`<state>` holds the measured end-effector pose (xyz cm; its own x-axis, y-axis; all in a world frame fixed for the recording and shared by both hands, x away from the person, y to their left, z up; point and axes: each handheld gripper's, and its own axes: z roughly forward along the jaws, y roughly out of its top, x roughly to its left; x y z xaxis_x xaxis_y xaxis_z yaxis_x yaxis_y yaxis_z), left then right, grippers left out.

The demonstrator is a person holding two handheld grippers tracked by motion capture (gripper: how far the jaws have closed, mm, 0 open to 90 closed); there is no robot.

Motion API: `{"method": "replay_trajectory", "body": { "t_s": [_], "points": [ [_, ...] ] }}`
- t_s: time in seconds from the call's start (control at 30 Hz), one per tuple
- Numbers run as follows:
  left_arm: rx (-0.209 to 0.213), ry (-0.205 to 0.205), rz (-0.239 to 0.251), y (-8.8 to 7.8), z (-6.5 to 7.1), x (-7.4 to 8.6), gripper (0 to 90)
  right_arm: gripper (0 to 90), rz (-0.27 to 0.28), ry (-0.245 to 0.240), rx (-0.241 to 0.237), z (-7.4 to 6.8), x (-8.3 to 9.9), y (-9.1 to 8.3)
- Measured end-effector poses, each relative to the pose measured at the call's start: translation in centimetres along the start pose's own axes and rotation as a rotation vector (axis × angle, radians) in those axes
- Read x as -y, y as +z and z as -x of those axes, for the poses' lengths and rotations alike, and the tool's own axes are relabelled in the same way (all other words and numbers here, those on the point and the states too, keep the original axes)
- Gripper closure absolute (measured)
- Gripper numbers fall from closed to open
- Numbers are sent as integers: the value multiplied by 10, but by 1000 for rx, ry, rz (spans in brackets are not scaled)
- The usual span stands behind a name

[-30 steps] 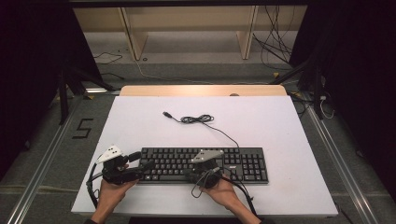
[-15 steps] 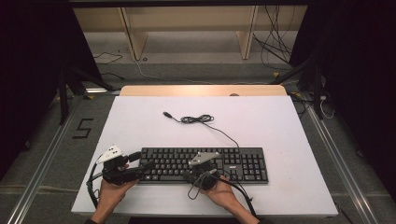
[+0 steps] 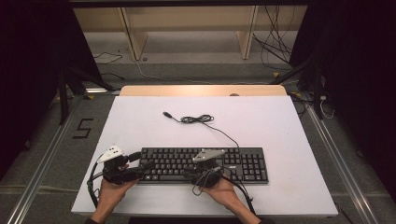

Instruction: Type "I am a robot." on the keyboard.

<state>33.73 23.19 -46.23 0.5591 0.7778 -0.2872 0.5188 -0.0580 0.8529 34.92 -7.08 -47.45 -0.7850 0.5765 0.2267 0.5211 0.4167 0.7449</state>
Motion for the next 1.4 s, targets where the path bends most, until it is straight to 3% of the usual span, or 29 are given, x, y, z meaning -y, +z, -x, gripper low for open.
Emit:
{"method": "replay_trajectory", "body": {
  "t_s": [0.17,0.43,0.87,1.03,1.4],
  "points": [
    [-3,13,-17,2,0,1,318,629,38,15,-9,2,-3,-10],
    [-29,22,-85,9,-2,3,534,463,72,40,7,7,-7,-22],
    [-56,69,-181,23,0,6,834,378,104,36,17,9,-9,-31],
    [-63,70,-194,24,-2,6,887,355,112,40,23,9,-10,-34],
    [-68,69,-212,28,-3,7,889,348,139,43,32,10,-8,-40]
  ]
}}
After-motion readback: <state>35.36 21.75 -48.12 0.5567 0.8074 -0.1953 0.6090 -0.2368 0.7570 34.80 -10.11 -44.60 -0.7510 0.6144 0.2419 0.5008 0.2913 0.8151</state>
